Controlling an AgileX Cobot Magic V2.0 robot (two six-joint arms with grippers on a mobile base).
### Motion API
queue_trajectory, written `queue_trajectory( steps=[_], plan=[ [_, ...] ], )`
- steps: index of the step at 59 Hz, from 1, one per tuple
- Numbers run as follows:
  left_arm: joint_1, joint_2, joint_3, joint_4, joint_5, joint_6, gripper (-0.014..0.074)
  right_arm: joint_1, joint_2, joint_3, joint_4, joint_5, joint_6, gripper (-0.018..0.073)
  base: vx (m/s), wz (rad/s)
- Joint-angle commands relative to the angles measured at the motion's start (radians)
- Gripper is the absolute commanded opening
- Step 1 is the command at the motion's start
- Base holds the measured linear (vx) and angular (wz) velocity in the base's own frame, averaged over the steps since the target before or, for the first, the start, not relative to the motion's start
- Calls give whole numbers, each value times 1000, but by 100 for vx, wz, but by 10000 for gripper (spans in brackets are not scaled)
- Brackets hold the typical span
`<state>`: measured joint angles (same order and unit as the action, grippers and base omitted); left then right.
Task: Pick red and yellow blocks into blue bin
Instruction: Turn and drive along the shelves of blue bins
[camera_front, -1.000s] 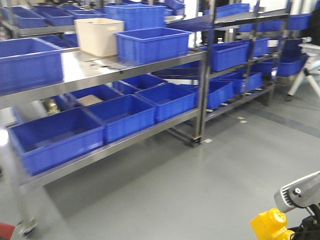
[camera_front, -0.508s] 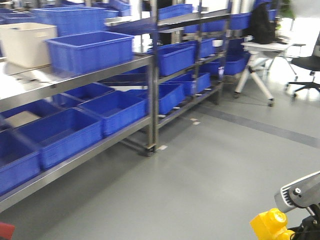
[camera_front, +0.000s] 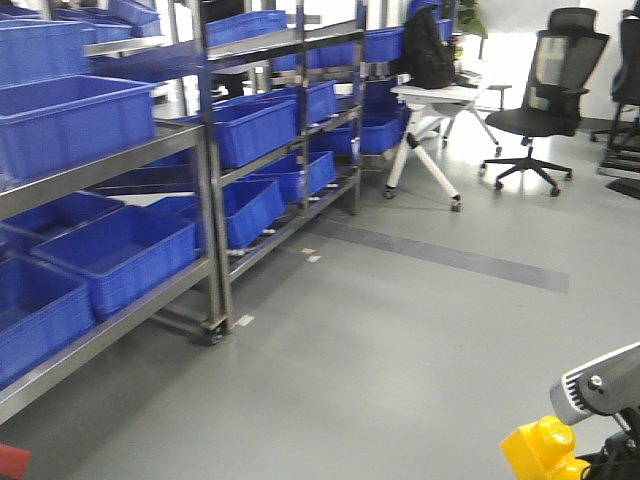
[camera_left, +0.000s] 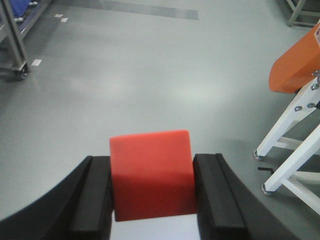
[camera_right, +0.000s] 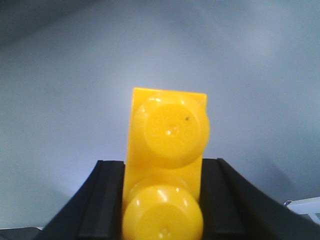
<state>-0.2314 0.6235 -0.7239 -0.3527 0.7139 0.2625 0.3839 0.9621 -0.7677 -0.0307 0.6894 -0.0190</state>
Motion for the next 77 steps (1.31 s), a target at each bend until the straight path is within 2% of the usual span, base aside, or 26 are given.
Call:
queue_trajectory(
  steps=[1,43,77],
  plan=[
    [-6,-4,-27,-26,-69,-2,245,-1,-13,-32,-11,-62,-5,228,38,-25],
    [-6,-3,-27,-26,-69,-2,245,-1,-13,-32,-11,-62,-5,228,40,-16],
    [-6,-3,-27,-26,-69,-2,244,-1,-13,-32,-11,-62,-5,228,42,6]
  ],
)
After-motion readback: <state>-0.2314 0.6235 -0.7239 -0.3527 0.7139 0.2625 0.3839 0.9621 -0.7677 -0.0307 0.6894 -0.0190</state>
